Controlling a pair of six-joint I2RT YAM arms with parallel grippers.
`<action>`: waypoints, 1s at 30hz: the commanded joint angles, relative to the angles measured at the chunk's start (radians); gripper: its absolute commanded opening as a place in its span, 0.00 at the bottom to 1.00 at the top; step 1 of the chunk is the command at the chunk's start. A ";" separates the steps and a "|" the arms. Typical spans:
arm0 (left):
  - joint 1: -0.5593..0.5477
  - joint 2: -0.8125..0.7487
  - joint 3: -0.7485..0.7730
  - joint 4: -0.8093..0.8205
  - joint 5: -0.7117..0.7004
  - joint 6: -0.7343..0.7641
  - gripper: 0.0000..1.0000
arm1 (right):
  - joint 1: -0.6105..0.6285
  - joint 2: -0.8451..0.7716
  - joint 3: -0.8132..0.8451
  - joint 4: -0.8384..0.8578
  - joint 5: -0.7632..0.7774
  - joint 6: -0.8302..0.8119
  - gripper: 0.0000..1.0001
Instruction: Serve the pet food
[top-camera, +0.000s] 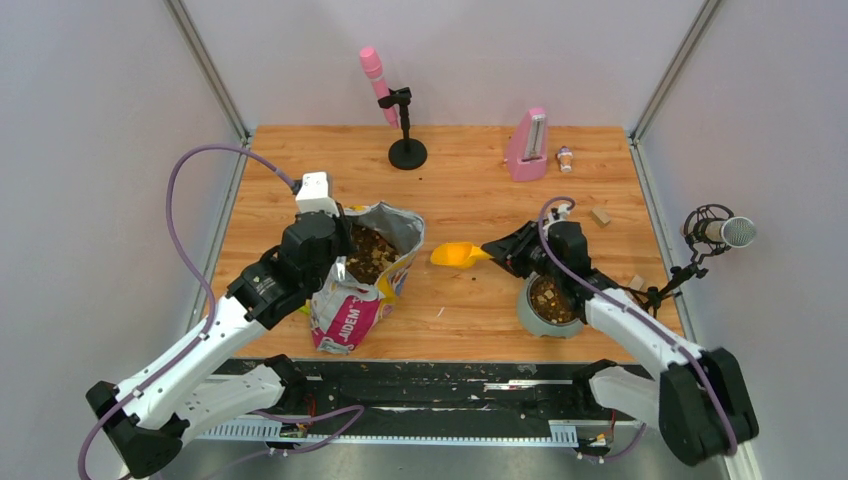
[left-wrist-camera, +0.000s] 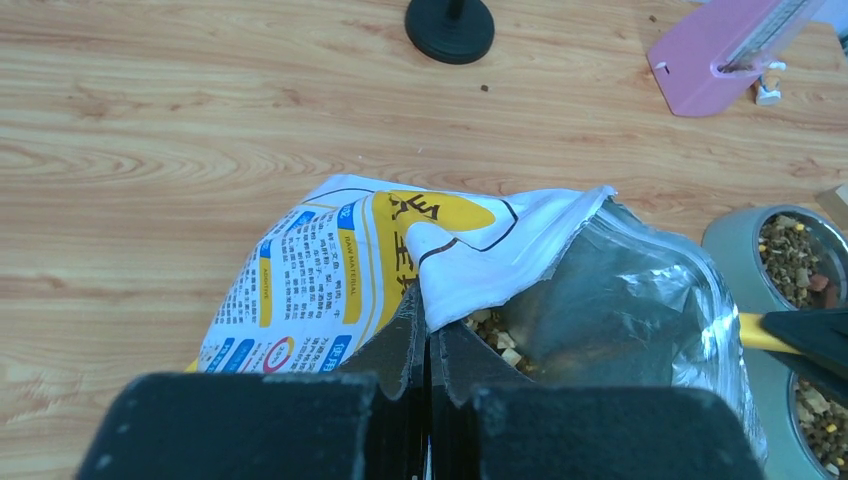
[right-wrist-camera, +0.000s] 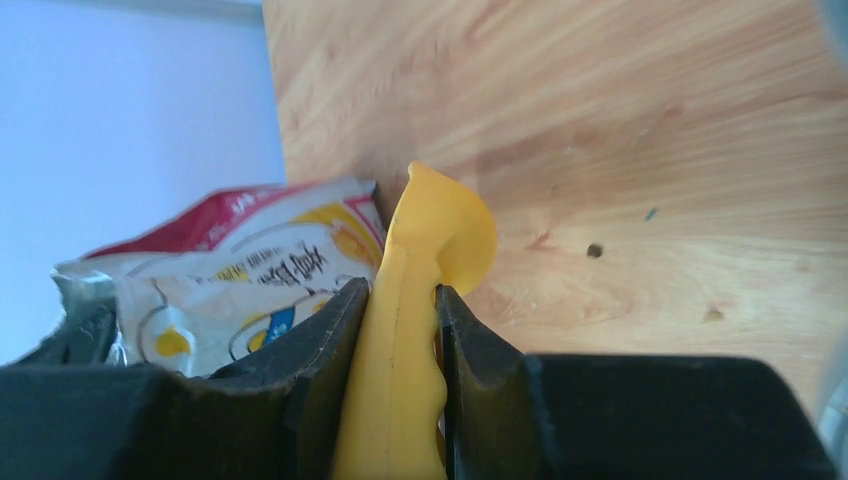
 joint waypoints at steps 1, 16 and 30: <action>-0.003 -0.043 0.043 0.003 -0.036 -0.036 0.00 | 0.010 0.162 0.073 0.246 -0.299 0.000 0.04; -0.003 -0.018 0.053 -0.003 -0.031 -0.032 0.00 | 0.019 0.310 0.059 0.068 -0.472 -0.225 0.25; -0.003 -0.022 0.053 -0.003 -0.033 -0.032 0.00 | 0.018 0.185 0.152 -0.244 -0.203 -0.359 0.89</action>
